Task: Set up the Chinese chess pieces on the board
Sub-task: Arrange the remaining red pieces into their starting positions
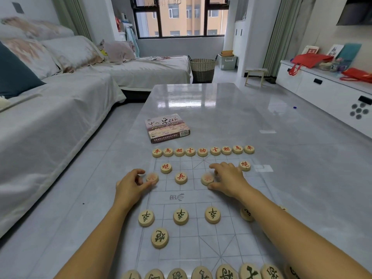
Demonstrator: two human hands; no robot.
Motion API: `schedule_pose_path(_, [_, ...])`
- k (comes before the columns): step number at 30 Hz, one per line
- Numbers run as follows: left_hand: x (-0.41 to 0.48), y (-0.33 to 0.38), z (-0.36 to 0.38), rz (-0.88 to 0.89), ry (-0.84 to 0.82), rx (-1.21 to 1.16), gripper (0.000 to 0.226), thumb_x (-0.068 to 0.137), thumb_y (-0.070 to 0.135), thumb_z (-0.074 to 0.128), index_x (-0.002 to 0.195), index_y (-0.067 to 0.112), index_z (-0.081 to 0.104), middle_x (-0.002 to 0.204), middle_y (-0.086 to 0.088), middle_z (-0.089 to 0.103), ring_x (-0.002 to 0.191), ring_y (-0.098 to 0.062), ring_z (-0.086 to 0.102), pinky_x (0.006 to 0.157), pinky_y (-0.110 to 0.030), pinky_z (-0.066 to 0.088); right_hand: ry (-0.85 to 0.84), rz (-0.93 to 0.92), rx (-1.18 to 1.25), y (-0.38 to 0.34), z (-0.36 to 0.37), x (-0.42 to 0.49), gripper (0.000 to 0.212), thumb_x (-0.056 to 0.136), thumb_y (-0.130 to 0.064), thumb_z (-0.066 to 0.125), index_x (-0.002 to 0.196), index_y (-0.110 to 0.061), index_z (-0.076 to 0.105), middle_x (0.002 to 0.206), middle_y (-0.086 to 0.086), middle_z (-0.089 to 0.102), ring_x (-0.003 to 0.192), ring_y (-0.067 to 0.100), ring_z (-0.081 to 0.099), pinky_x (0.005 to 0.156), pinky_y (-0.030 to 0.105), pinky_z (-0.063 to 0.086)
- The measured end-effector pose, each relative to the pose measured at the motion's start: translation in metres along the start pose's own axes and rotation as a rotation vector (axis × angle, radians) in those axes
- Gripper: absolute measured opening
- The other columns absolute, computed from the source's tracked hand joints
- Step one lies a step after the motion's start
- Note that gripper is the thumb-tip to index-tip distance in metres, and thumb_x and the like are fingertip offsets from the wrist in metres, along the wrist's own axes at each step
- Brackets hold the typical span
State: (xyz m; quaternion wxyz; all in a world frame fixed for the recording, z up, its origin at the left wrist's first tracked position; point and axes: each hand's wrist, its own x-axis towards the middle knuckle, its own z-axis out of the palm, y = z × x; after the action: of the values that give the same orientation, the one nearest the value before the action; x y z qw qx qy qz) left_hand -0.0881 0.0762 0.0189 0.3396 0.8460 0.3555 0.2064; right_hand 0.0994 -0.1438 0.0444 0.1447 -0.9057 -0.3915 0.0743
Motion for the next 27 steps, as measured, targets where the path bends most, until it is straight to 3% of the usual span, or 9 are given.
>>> schedule_pose_path(9, [0.0,0.001,-0.001,0.016,-0.006,0.007,0.049,0.073,0.041,0.072,0.115,0.02,0.056,0.082,0.002,0.057,0.081,-0.016,0.055,0.091,-0.047,0.045,0.085,0.031,0.021,-0.004,0.009,0.007,0.043,0.082,-0.045,0.062,0.118,-0.024,0.055,0.116,0.002,0.056,0.109,0.022,0.047,0.088,0.035,0.029])
schedule_pose_path(14, [-0.002,0.003,-0.001,0.038,-0.005,0.043,0.049,0.073,0.04,0.073,0.116,0.021,0.057,0.086,0.003,0.056,0.084,-0.015,0.054,0.095,-0.046,0.041,0.147,0.083,0.018,-0.008,0.013,0.009,0.038,0.078,-0.048,0.064,0.104,-0.021,0.056,0.106,0.0,0.057,0.101,0.021,0.049,0.082,0.034,0.029])
schedule_pose_path(23, [-0.003,0.005,-0.003,0.042,-0.004,0.058,0.05,0.073,0.038,0.073,0.116,0.018,0.058,0.088,0.001,0.057,0.086,-0.018,0.054,0.095,-0.047,0.041,0.175,0.139,-0.032,-0.014,0.016,0.01,0.04,0.079,-0.048,0.064,0.104,-0.018,0.056,0.108,0.003,0.059,0.102,0.023,0.05,0.083,0.035,0.032])
schedule_pose_path(27, [-0.004,0.005,-0.003,0.042,0.001,0.059,0.049,0.073,0.038,0.074,0.115,0.017,0.058,0.087,0.001,0.057,0.085,-0.018,0.054,0.094,-0.045,0.041,0.181,0.152,0.043,-0.008,0.011,0.008,0.053,0.079,-0.052,0.061,0.119,-0.017,0.053,0.118,0.003,0.056,0.112,0.024,0.048,0.091,0.037,0.034])
